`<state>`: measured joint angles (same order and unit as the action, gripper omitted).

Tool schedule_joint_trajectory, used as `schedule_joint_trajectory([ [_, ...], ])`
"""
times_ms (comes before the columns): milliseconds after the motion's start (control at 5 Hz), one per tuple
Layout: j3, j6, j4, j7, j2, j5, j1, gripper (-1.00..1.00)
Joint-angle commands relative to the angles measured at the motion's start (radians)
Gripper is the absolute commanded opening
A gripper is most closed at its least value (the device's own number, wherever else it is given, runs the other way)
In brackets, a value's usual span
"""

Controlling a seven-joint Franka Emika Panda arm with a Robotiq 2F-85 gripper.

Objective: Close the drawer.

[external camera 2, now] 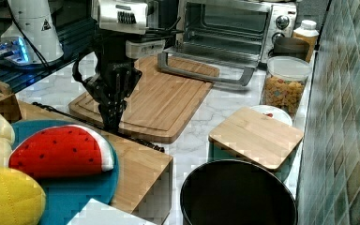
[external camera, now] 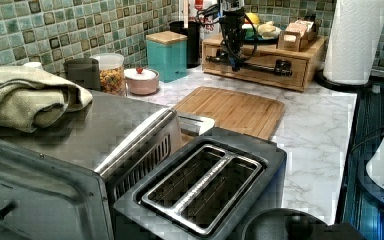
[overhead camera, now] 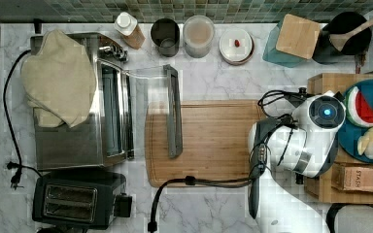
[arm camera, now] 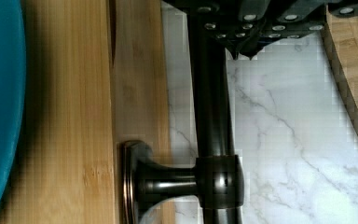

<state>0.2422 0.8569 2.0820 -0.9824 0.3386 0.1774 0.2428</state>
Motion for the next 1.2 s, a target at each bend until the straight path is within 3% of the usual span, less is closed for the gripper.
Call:
schedule_joint_trajectory([
  [200, 0.116, 0.046, -0.124, 0.050, 0.000, 0.032, 0.087, -1.00],
  [1200, 0.127, 0.046, -0.124, 0.046, 0.002, 0.026, 0.077, -1.00],
])
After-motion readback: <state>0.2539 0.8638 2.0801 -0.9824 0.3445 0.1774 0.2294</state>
